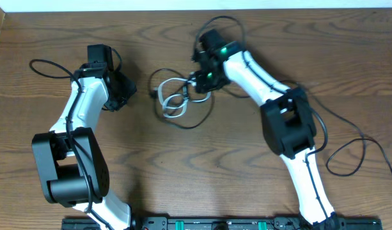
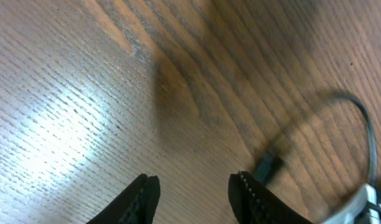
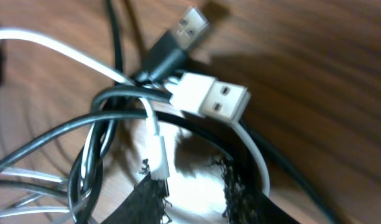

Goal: Untangle cables

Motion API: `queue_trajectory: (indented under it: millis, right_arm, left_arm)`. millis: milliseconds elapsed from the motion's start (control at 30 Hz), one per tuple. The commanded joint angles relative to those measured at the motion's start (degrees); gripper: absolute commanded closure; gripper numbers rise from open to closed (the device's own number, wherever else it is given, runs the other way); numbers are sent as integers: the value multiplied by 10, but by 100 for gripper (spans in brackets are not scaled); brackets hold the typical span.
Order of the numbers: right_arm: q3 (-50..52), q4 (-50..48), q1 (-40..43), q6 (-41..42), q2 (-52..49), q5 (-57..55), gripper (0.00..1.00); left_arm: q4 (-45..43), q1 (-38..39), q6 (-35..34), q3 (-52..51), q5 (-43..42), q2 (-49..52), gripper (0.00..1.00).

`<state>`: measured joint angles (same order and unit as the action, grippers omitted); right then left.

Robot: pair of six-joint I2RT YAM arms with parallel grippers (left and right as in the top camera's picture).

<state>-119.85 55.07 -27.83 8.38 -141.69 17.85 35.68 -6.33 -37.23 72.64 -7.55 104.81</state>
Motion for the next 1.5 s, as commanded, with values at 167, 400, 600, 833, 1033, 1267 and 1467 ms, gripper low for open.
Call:
queue_trajectory:
  millis: [167, 400, 600, 833, 1033, 1267, 1467]
  right_arm:
    - [-106, 28, 25, -11, -18, 67, 64]
    - [-75, 12, -22, 129, -19, -17, 49]
    - [0, -49, -63, 169, -19, -122, 67]
    - [7, -76, -101, -53, -1, -30, 99]
    - [6, -86, -68, -158, 31, 299, 99]
    - [6, -86, -6, -158, 31, 460, 99]
    - [8, -72, 24, -158, 29, 490, 99]
  left_arm:
    - [11, 0, 11, -4, 7, 5, 47]
    - [11, 0, 10, -4, 7, 5, 47]
    - [11, 0, 10, -4, 7, 5, 47]
    - [8, 0, 41, -4, 7, 5, 47]
    - [-16, 0, 135, -4, -93, 5, 45]
    - [-33, -3, 185, -4, -198, 5, 45]
    - [-50, -13, 246, -4, -340, 5, 45]
